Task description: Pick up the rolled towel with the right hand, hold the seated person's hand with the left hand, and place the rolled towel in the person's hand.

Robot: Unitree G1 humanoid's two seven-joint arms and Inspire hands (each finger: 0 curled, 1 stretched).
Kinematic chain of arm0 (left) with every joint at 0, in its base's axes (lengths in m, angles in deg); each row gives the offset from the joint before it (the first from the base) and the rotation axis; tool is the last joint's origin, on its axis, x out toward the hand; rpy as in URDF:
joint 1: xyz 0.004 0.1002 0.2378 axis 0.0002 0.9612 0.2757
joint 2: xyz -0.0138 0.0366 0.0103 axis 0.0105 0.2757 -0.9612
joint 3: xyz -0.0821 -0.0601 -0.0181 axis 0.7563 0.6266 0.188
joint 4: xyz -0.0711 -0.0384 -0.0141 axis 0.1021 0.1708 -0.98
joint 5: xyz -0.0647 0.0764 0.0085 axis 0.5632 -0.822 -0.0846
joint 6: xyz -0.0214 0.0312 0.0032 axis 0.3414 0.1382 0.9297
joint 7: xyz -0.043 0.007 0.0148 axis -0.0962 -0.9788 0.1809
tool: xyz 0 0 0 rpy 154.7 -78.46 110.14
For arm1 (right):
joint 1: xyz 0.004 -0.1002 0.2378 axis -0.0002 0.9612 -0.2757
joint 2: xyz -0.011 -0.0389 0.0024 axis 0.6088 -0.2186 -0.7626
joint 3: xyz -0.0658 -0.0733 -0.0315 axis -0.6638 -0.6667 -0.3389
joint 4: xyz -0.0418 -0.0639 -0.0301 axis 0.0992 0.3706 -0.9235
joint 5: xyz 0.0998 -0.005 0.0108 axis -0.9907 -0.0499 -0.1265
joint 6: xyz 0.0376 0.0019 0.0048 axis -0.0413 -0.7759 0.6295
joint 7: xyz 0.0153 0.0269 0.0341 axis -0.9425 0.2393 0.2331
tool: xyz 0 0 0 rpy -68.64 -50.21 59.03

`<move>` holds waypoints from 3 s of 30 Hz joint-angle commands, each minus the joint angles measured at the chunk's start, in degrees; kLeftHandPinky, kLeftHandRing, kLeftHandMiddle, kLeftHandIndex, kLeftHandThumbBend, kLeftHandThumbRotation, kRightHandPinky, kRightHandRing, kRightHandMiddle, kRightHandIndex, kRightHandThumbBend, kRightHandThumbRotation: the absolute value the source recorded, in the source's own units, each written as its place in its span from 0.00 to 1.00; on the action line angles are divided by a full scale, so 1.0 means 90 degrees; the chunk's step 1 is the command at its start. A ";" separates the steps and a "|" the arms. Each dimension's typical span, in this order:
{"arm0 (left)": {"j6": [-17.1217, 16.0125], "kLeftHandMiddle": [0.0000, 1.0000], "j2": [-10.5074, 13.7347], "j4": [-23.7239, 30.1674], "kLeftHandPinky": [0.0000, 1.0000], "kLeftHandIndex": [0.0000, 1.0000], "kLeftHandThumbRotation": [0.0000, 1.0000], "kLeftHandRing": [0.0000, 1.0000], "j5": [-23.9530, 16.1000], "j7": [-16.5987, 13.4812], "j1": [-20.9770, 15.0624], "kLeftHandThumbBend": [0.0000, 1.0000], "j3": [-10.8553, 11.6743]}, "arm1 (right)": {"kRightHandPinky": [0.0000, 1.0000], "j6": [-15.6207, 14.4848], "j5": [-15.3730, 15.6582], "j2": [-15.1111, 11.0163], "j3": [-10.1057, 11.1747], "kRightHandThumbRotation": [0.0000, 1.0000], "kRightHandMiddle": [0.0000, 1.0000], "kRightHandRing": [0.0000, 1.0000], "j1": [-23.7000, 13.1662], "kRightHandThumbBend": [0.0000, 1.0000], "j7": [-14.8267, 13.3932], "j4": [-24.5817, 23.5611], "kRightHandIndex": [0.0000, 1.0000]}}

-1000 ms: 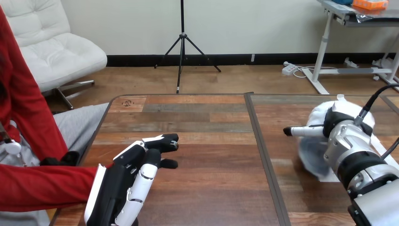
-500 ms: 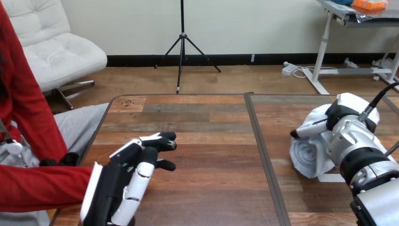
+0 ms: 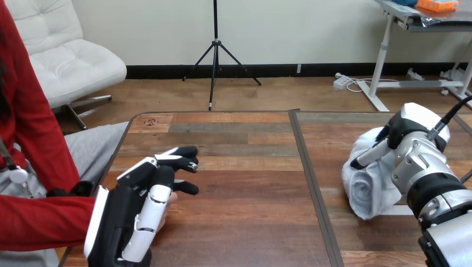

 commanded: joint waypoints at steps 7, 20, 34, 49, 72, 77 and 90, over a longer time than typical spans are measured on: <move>0.0015 0.75 -0.0230 0.0354 0.52 0.50 0.79 0.75 0.0022 -0.0122 -0.0221 0.59 0.0187 | 0.37 0.0063 -0.0038 0.0311 -0.0079 0.00 0.52 0.48 0.0403 0.92 0.0222 0.0175 0.51; -0.0070 0.74 -0.0202 0.0325 0.48 0.49 0.81 0.73 -0.0033 -0.0208 -0.0294 0.58 0.0247 | 0.40 0.0285 -0.0053 0.0206 -0.0087 0.00 0.52 0.47 0.0451 0.90 0.0321 0.0177 0.50; -0.0023 0.73 -0.0252 0.0347 0.46 0.49 0.81 0.73 -0.0051 -0.0262 -0.0287 0.57 0.0255 | 0.34 0.0692 -0.0135 0.0134 0.0026 0.00 0.47 0.40 0.0528 0.88 0.0046 0.0147 0.56; -0.0139 0.73 -0.0235 0.0251 0.46 0.49 0.83 0.73 -0.0162 -0.0248 -0.0293 0.56 0.0256 | 0.38 0.1752 -0.0711 0.0091 0.0573 0.00 0.49 0.45 0.0670 0.86 -0.0732 -0.0070 0.46; -0.0164 0.74 -0.0255 0.0201 0.49 0.49 0.83 0.74 -0.0124 -0.0215 -0.0243 0.55 0.0237 | 0.39 0.4245 -0.1362 0.0004 0.1269 0.00 0.46 0.43 0.1286 0.81 -0.1622 -0.0693 0.45; -0.0139 0.74 -0.0263 0.0210 0.50 0.49 0.83 0.74 -0.0149 -0.0236 -0.0224 0.55 0.0235 | 0.39 0.4832 -0.1439 -0.0028 0.1362 0.00 0.45 0.42 0.1426 0.80 -0.1656 -0.0828 0.45; -0.0120 0.75 -0.0253 0.0218 0.51 0.49 0.83 0.74 -0.0117 -0.0206 -0.0221 0.52 0.0216 | 0.40 0.5395 -0.1345 -0.0212 0.1321 0.00 0.45 0.42 0.1624 0.77 -0.1533 -0.1174 0.44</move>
